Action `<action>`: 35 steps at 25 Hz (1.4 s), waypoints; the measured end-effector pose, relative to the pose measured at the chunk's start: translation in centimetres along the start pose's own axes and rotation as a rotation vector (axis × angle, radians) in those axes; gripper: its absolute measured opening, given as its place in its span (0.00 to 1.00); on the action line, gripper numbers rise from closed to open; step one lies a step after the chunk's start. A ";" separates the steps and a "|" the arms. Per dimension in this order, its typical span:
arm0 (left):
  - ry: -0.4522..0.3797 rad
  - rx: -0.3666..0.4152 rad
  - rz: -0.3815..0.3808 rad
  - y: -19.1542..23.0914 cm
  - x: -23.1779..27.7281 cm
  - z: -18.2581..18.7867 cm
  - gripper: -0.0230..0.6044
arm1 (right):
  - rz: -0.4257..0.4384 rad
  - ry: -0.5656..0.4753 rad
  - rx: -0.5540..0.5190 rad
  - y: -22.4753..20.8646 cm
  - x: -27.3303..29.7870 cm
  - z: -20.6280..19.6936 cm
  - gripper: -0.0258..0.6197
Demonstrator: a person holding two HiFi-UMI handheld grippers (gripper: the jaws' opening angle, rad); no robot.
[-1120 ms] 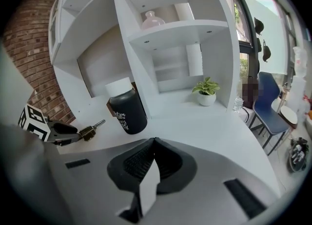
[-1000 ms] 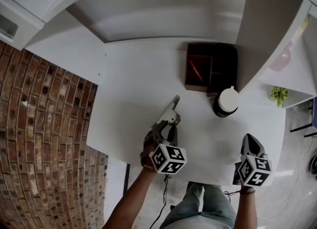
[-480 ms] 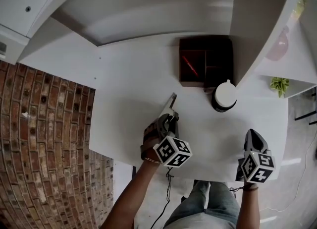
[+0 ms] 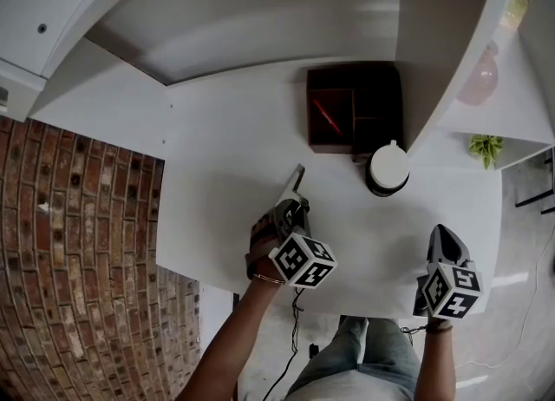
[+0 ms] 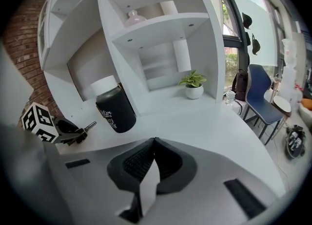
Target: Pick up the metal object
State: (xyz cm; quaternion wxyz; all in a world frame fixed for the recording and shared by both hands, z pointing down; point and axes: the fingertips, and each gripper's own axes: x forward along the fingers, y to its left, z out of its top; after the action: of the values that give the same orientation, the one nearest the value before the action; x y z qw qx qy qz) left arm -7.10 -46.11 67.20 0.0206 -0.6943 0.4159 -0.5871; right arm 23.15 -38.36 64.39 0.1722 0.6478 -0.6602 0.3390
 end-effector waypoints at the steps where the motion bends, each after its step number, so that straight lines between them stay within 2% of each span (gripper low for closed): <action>1: 0.003 -0.001 0.002 0.1 0.0 0.0 0.17 | 0.002 0.000 -0.001 0.0 0.0 0.1 0.04; 8: 0.012 -0.027 0.001 0.4 -0.2 -0.2 0.14 | 0.007 -0.008 -0.011 0.2 -0.2 0.8 0.04; 21: 0.028 -0.072 0.043 2.7 -0.8 -0.6 0.07 | 0.008 -0.025 -0.025 0.2 -1.0 2.2 0.04; 28: 0.032 -0.103 0.031 3.2 -0.8 -0.8 0.06 | 0.025 -0.019 -0.038 0.5 -1.2 2.4 0.04; 35: 0.024 -0.168 0.032 3.8 -1.6 -1.4 0.06 | 0.037 -0.028 -0.073 1.3 -1.9 3.3 0.04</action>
State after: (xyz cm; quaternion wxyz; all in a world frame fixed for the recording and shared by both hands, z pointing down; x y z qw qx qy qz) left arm -10.30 -47.07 64.40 -0.0332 -0.6798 0.4748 -0.5579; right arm 22.80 -39.33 60.50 0.1800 0.6334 -0.6864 0.3087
